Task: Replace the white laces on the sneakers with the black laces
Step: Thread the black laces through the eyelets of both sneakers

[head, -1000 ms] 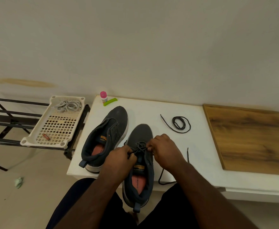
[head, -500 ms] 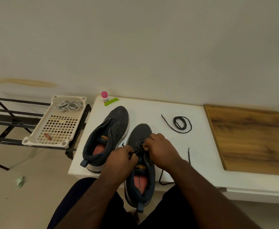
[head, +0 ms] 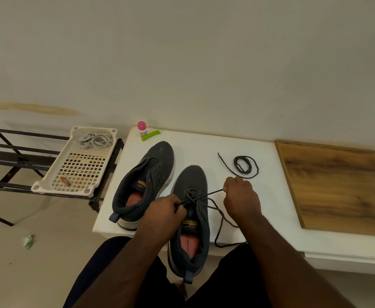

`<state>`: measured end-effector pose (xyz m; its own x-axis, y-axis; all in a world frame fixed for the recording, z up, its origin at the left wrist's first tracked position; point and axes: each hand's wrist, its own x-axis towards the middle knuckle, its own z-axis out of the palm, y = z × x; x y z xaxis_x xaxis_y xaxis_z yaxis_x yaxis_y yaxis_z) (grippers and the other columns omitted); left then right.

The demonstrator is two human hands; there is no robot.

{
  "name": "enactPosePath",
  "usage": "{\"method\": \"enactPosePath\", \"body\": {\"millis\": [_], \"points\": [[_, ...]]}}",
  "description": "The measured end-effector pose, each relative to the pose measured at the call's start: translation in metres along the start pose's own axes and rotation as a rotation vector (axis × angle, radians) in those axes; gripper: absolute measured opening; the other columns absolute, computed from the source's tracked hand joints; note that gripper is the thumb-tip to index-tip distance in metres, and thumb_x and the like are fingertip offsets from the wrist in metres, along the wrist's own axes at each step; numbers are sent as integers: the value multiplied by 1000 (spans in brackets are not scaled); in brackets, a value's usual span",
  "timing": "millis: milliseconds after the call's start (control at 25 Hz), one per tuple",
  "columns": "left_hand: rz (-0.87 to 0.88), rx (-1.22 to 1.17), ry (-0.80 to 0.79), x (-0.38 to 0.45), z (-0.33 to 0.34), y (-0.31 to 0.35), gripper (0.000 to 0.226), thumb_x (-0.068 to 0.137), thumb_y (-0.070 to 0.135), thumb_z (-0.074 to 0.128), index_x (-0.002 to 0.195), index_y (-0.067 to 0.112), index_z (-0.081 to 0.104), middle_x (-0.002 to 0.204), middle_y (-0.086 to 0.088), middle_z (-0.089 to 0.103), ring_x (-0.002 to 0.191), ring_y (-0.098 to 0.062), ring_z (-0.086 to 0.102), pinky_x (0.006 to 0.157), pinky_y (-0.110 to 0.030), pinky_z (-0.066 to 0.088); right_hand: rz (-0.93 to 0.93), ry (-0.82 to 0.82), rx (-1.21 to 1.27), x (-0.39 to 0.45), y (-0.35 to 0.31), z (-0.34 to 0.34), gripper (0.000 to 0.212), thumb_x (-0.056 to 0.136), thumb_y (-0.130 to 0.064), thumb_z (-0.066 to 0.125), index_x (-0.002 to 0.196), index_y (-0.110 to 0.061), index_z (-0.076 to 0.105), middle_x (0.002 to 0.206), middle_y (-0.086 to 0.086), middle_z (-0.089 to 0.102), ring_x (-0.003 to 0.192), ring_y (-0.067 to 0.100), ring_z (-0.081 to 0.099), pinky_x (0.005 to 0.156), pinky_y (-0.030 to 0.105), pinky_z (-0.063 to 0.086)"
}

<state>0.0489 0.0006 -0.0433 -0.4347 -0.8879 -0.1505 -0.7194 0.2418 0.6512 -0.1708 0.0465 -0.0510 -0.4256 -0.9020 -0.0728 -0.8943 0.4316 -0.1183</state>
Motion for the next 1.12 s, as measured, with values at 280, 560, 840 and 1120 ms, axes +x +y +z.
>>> {"method": "enactPosePath", "body": {"millis": [280, 560, 840, 1120], "points": [[18, -14, 1, -1, 0, 1, 19, 93, 30, 54, 99, 17, 67, 88, 1, 65, 81, -13, 60, 78, -35, 52, -318, -75, 482, 3, -34, -16, 32, 89, -14, 64, 119, -21, 71, 118, -6, 68, 111, 8, 56, 98, 27, 45], [16, -17, -18, -2, -1, 1, 20, 93, 28, 53, 99, 16, 66, 86, 1, 65, 78, -13, 60, 75, -35, 53, -463, -180, 103, -3, -50, -11, 18, 95, -17, 51, 107, -21, 65, 109, 1, 54, 101, 20, 47, 84, 37, 47], [13, -6, -27, -2, -3, 4, 19, 94, 28, 52, 99, 18, 67, 89, 1, 66, 80, -12, 61, 76, -33, 53, -218, -135, 225, -5, -26, -5, 18, 90, -4, 50, 101, -18, 54, 98, 1, 58, 90, 21, 52, 71, 34, 45], [19, 0, -20, -2, -1, 4, 20, 93, 28, 52, 99, 16, 67, 90, 1, 65, 80, -11, 60, 76, -32, 52, -200, -106, 16, -5, -21, -4, 34, 90, 0, 51, 115, -23, 59, 104, 0, 65, 106, 22, 52, 79, 34, 47]]}}
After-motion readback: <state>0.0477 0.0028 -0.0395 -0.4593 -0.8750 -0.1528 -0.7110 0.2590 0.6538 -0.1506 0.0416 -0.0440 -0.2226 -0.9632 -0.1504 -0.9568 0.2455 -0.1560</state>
